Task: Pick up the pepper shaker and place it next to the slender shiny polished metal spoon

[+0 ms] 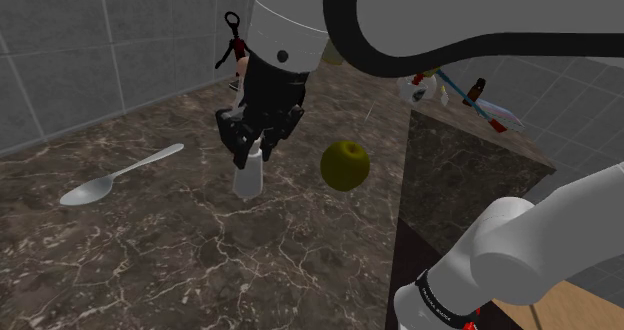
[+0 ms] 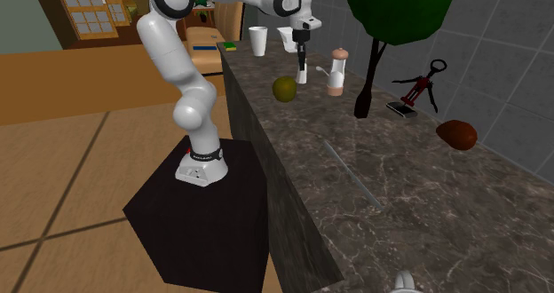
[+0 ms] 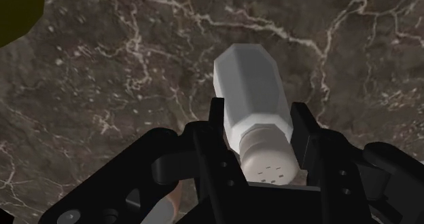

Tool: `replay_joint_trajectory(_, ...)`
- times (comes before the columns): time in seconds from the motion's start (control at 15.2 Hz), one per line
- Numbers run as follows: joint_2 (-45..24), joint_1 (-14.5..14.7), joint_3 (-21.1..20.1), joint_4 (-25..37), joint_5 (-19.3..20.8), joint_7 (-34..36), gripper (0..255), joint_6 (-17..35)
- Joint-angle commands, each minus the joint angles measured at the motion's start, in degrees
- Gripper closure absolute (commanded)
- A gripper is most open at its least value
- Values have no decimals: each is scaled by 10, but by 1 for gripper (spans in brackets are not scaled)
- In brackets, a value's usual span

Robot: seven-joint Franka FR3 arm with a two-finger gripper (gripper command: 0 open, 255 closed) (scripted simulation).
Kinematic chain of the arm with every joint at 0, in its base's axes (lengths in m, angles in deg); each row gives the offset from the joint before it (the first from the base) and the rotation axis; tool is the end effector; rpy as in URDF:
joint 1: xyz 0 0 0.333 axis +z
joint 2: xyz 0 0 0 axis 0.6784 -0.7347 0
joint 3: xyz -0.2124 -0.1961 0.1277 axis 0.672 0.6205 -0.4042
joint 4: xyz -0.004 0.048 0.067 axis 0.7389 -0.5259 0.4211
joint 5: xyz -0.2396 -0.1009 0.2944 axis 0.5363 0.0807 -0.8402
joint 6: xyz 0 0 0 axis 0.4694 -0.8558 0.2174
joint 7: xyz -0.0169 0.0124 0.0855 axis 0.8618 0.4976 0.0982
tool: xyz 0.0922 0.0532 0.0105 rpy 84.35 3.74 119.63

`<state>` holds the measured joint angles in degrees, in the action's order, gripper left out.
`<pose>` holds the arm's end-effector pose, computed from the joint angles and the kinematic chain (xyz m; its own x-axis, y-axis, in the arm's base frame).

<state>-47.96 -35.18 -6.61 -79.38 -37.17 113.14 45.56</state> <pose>0.3406 0.3502 0.5334 0.9917 0.0956 0.0855 0.0995 -0.9942 -0.0419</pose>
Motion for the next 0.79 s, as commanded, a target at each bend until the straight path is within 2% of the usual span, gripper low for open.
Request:
replay_joint_trajectory(0.0,0,0,0,-1,0,0,255,1)
replay_joint_trajectory(0.2,0,0,0,-1,0,0,255,1)
replay_joint_trajectory(0.26,0,0,0,-1,0,0,0,1)
replay_joint_trajectory(0.59,0,0,0,-1,0,0,0,1)
replay_joint_trajectory(0.73,7,0,6,32,-1,-1,0,-38)
